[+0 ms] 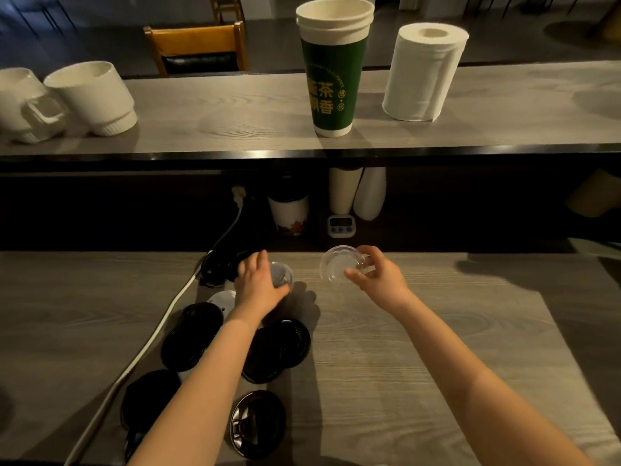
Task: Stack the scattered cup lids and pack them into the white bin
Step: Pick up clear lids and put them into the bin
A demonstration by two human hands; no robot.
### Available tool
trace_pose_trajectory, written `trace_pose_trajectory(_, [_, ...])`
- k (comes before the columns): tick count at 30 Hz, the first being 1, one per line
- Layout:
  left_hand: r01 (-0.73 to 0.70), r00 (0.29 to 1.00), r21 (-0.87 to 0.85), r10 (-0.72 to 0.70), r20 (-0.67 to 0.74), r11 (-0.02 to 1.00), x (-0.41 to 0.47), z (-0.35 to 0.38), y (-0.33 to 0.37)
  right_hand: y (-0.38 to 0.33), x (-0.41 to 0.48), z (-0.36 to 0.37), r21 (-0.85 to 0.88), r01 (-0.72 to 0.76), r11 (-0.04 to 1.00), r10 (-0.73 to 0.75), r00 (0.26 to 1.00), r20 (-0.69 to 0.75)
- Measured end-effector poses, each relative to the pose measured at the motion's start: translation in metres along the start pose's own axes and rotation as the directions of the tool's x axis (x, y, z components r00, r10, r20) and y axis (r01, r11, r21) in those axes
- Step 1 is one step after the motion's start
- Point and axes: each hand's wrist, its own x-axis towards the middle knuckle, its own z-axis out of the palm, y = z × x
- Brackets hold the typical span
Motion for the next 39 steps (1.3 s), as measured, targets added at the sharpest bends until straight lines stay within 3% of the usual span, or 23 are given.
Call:
trace_pose_trajectory(3, [0.034, 0.996, 0.095, -0.042, 0.08, 0.995, 0.012, 0.005, -0.005, 0.003, -0.002, -0.003, 0.035, -0.015, 0.999, 0.016, 1.0, -0.016])
trace_pose_trajectory(8, [-0.019, 0.999, 0.076, 0.016, 0.037, 0.997, 0.01, 0.013, -0.004, 0.011, -0.003, -0.007, 0.049, -0.023, 0.999, 0.025, 0.999, -0.04])
trace_pose_trajectory(14, [-0.146, 0.987, -0.16, 0.132, -0.092, 0.976, -0.006, -0.005, 0.02, 0.007, -0.006, -0.014, 0.183, -0.029, 0.983, 0.047, 0.994, -0.095])
trace_pose_trajectory(19, [-0.182, 0.983, -0.356, 0.165, -0.077, 0.917, -0.034, -0.033, 0.063, -0.002, -0.017, -0.041, 0.284, 0.036, 0.958, 0.02, 0.982, -0.19])
trace_pose_trajectory(31, [-0.443, 0.896, -0.37, 0.393, -0.206, 0.816, -0.078, -0.023, 0.206, 0.059, -0.076, -0.186, 0.349, 0.105, 0.931, 0.07, 0.889, -0.453])
trace_pose_trajectory(39, [-0.462, 0.886, -0.41, 0.43, -0.175, 0.786, -0.114, 0.02, 0.336, 0.124, -0.107, -0.315, 0.319, 0.112, 0.941, 0.08, 0.844, -0.531])
